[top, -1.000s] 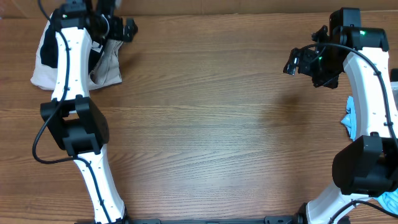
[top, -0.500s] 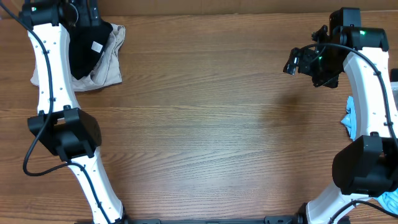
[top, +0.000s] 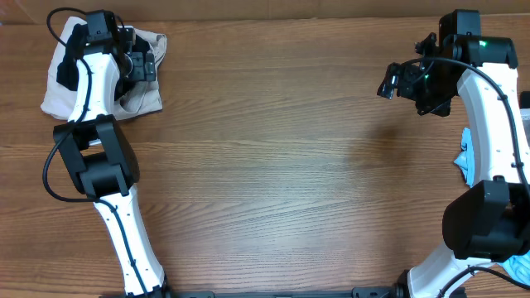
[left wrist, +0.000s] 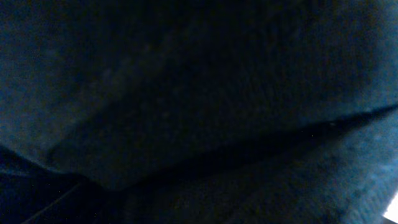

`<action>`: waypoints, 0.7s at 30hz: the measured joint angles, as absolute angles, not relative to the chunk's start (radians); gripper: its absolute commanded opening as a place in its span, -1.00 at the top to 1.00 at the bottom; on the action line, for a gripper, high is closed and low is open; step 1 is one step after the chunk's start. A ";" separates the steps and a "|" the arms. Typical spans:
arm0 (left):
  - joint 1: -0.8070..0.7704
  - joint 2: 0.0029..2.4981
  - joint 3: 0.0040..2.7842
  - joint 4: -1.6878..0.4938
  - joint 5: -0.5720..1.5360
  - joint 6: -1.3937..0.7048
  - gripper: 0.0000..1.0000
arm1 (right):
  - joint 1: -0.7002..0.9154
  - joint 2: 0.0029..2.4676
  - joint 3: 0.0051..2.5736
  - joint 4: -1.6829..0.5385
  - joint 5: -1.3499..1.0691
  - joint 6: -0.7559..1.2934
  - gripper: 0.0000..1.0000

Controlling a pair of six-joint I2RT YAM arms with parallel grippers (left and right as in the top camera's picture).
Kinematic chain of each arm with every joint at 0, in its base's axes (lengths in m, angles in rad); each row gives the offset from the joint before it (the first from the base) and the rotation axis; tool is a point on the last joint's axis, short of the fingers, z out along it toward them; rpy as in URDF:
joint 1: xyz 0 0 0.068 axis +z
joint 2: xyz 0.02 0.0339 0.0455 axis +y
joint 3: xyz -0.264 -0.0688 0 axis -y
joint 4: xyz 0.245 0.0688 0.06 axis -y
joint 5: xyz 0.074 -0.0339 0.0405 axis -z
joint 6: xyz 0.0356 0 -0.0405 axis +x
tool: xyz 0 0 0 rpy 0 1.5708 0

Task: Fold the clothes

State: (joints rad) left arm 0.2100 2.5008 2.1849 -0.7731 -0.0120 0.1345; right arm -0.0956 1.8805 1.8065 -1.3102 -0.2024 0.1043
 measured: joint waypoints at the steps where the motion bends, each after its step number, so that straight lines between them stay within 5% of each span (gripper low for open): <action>1: 0.210 2.500 2.187 -0.773 -0.012 0.134 -1.00 | -0.096 1.880 1.806 -1.311 -0.202 0.104 -0.99; 12: 0.211 2.501 2.360 -0.942 0.042 0.134 -1.00 | -0.096 1.882 1.832 -1.336 -0.202 0.104 -1.00; 21: 0.211 2.409 2.619 -1.120 0.068 0.110 -1.00 | -0.096 1.886 2.226 -1.537 -0.183 0.104 -1.00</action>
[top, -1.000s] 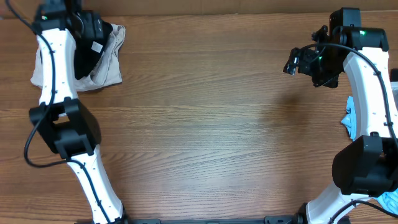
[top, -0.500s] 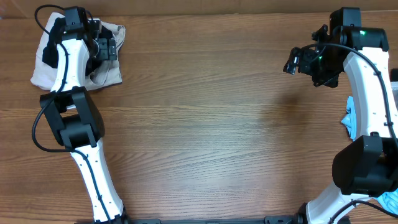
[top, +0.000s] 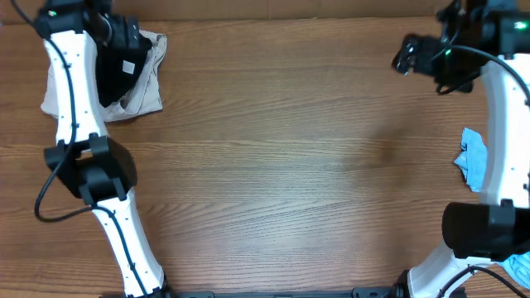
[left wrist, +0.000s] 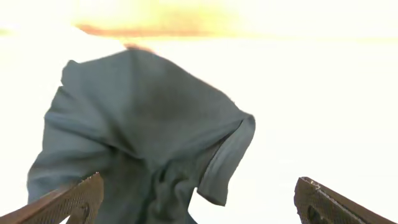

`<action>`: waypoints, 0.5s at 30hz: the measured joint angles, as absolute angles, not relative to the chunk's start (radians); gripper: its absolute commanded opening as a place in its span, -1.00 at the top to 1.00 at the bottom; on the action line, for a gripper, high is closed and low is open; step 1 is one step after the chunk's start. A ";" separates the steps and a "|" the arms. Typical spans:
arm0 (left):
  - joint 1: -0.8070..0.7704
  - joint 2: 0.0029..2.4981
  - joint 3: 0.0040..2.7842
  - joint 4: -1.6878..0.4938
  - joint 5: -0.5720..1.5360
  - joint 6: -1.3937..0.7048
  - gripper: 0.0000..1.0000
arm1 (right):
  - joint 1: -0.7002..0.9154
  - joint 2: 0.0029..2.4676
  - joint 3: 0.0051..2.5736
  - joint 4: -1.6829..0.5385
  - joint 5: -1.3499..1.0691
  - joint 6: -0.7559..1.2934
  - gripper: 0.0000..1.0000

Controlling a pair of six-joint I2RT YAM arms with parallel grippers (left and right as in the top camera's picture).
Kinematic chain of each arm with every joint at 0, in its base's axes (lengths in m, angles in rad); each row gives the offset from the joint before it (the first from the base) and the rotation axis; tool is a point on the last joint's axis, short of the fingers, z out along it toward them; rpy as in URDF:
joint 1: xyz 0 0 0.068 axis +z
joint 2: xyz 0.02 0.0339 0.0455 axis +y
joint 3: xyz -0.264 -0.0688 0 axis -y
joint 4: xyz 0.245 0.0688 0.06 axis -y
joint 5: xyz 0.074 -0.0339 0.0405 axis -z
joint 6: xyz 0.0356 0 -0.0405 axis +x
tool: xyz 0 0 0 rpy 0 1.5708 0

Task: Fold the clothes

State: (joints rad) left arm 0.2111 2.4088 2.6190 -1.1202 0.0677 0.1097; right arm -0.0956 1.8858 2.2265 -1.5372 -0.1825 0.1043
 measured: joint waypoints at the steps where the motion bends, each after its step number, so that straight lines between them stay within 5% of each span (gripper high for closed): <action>1: 0.211 2.387 2.630 -1.126 0.072 0.096 -1.00 | -0.096 1.886 2.276 -1.572 -0.180 0.104 -1.00; 15: 0.211 2.237 2.664 -1.183 0.140 -0.013 -1.00 | -0.076 1.720 2.551 -1.694 -0.264 0.105 -1.00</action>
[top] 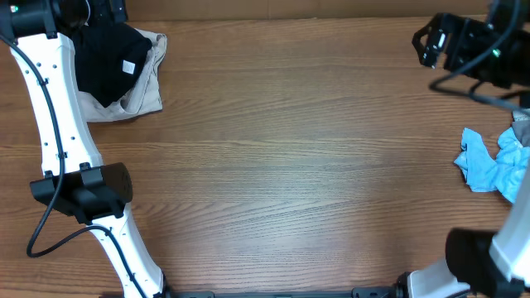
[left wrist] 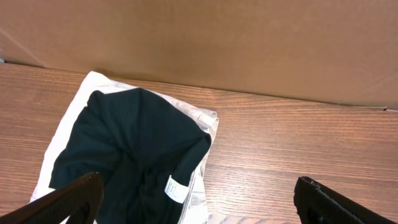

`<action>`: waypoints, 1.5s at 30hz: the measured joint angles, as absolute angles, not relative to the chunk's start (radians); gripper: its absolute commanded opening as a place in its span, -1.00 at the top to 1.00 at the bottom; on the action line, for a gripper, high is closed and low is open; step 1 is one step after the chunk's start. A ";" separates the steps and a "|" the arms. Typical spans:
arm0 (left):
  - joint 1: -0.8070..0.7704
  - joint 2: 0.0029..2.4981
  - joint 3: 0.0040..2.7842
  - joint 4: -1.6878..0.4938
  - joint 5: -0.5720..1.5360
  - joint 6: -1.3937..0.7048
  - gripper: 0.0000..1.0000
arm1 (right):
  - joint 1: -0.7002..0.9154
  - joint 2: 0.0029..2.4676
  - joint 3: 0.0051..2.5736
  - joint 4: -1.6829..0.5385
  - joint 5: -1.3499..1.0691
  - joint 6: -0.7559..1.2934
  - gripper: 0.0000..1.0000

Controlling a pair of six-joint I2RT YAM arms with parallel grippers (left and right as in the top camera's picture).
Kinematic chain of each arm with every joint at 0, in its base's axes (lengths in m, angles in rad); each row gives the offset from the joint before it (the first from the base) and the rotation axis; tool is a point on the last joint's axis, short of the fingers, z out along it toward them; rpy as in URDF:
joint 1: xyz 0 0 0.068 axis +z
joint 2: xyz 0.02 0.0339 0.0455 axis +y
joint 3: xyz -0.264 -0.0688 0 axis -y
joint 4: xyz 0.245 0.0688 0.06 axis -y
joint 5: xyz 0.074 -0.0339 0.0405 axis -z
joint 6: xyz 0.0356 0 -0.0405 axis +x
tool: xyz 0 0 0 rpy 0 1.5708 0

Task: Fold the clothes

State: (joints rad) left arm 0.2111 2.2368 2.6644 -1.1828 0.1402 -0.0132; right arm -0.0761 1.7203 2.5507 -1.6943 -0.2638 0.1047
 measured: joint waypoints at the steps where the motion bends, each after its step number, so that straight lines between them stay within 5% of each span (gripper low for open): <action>1: 0.211 2.237 2.664 -1.182 0.142 -0.015 -1.00 | -0.076 1.698 2.551 -1.694 -0.276 0.104 -1.00; 15: 0.211 2.237 2.664 -1.182 0.143 -0.024 -1.00 | -0.076 1.467 2.570 -1.695 -0.569 0.105 -1.00; 28: 0.211 2.237 2.664 -1.182 0.143 -0.024 -0.99 | -0.064 1.449 2.505 -1.668 -0.454 0.057 -1.00; 35: 0.211 2.237 2.664 -1.182 0.147 -0.024 -0.99 | 0.003 1.261 2.181 -1.374 -0.325 0.043 -1.00; 45: 0.211 2.237 2.664 -1.182 0.147 -0.024 -1.00 | 0.010 0.824 1.332 -0.788 -0.280 0.032 -1.00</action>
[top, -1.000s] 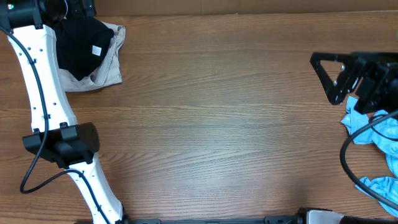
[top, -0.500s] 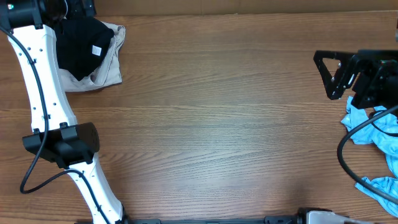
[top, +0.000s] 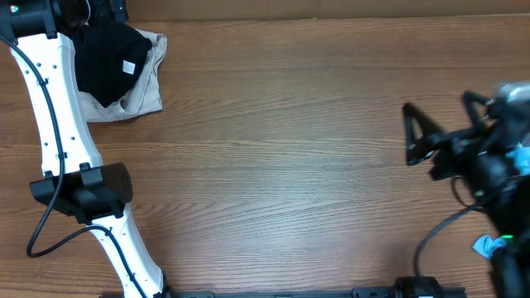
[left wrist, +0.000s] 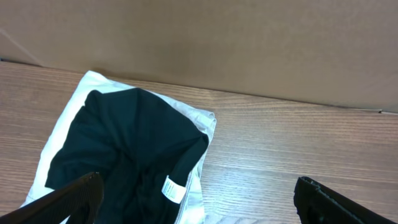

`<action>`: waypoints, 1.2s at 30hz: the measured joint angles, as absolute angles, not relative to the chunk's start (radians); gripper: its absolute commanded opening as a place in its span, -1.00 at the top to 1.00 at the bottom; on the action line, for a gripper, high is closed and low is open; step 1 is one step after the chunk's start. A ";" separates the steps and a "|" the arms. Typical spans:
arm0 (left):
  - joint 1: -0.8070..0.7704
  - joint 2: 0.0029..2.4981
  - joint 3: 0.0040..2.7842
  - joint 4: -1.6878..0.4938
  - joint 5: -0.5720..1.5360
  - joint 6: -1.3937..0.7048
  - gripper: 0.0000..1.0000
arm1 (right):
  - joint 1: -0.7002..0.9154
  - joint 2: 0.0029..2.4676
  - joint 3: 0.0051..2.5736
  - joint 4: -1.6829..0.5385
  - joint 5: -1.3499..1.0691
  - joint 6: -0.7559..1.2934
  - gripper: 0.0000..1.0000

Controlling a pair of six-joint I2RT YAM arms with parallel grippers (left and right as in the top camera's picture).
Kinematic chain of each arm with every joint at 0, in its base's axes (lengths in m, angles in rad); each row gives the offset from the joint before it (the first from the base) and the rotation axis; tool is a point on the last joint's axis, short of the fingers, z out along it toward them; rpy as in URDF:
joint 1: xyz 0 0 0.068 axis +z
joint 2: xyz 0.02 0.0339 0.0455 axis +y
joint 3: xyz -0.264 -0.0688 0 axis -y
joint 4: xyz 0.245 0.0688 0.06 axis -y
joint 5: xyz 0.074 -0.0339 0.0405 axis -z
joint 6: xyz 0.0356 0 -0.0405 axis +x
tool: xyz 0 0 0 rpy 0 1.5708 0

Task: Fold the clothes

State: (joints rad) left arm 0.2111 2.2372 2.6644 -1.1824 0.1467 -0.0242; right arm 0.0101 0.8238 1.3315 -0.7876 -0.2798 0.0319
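A black garment (left wrist: pixel 124 155) with a white label lies crumpled on a flat white-beige garment (left wrist: pixel 202 121) at the table's far left corner; both also show in the overhead view, black garment (top: pixel 103 62) on the beige one (top: pixel 145 91). My left gripper (left wrist: pixel 199 205) hangs high above them, open, its fingertips (left wrist: pixel 71 199) far apart and holding nothing. The right gripper (top: pixel 414 136) is raised close to the overhead camera at mid-right; whether it is open or shut does not show. A sliver of light-blue cloth (top: pixel 522 157) peeks from behind the right arm.
A brown cardboard wall (left wrist: pixel 217 43) stands along the table's back edge behind the pile. The wooden table (top: pixel 273 165) stretches between the two arms. The left arm's base (top: pixel 83 190) stands at the near left.
The right arm has gone from the far right corner to mid-right, closer to the overhead camera, and now covers most of the blue cloth. The left arm has barely shifted and stays open.
First my left gripper was down on the black garment, its wrist view dark. Then it was lifted and open, the black garment left on the beige one. It stood higher after that. The right arm uncovered a blue cloth at the right edge, then hid it again.
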 measured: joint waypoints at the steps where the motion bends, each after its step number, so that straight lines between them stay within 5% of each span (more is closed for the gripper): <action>1: 0.211 2.237 2.664 -1.182 0.146 -0.024 -1.00 | 0.013 0.793 1.250 -0.748 -0.277 0.031 -1.00; 14: 0.211 2.237 2.664 -1.182 0.147 -0.024 -1.00 | 0.072 0.301 0.377 -0.255 -0.265 0.075 -1.00; 27: 0.211 2.237 2.664 -1.182 0.147 -0.024 -0.99 | 0.088 0.101 0.074 -0.022 -0.160 0.083 -1.00; 36: 0.211 2.237 2.664 -1.182 0.147 -0.024 -1.00 | 0.088 0.017 0.019 -0.072 -0.148 0.083 -1.00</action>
